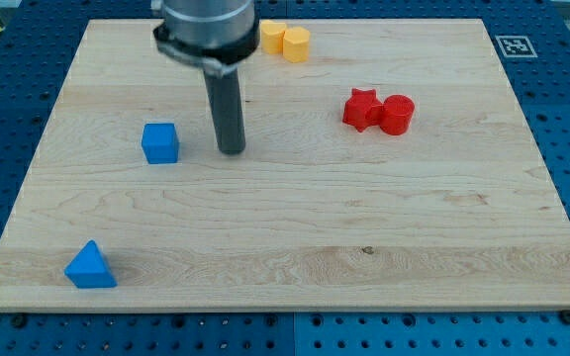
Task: Push the blue cube towards blue triangle
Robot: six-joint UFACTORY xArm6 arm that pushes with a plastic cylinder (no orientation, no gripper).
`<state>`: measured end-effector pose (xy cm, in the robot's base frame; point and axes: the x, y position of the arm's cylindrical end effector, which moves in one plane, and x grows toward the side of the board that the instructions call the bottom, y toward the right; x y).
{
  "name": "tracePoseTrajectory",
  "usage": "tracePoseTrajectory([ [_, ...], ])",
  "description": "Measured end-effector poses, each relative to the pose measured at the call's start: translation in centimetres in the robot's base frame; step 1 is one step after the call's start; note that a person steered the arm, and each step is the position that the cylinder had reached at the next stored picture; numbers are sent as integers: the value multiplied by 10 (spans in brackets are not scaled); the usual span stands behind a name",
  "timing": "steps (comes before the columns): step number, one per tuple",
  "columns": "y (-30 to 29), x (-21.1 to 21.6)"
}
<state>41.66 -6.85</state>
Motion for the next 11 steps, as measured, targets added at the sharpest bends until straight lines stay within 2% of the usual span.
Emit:
tracePoseTrajectory([
  [1,-26,-42],
  [2,-81,-49],
  [3,-102,-48],
  [6,-103,6],
  [10,-87,8],
  [11,-83,20],
])
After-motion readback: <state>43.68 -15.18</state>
